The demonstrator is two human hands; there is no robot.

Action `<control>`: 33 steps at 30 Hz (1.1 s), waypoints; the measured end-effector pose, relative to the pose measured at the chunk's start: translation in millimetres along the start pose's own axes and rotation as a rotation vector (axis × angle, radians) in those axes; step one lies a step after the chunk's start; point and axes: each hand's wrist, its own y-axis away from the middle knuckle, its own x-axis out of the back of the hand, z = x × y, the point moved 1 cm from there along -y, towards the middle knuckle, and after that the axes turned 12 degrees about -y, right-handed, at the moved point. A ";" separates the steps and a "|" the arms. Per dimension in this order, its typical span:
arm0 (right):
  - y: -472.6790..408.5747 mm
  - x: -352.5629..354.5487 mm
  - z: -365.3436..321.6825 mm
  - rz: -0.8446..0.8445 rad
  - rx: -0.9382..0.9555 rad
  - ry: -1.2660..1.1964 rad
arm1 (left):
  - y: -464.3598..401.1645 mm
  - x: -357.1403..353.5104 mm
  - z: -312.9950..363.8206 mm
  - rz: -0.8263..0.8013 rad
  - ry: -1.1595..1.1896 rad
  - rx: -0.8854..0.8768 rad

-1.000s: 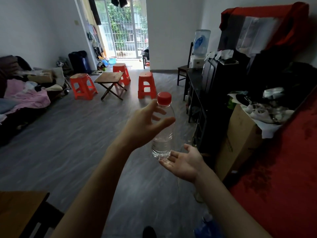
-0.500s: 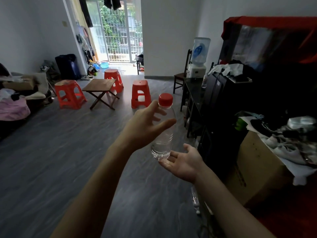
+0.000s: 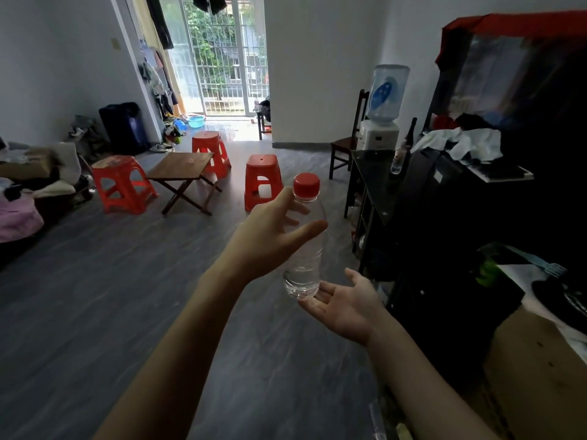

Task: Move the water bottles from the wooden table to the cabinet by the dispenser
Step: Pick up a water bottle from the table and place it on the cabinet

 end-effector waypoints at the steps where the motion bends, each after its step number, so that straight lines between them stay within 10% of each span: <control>1: -13.7 -7.7 -15.0 0.004 -0.001 0.010 | -20.7 -3.4 -3.9 -0.010 0.001 0.004; 33: -456.3 -262.9 -278.4 0.068 0.007 0.024 | -516.7 -38.3 -295.6 -0.032 0.046 0.011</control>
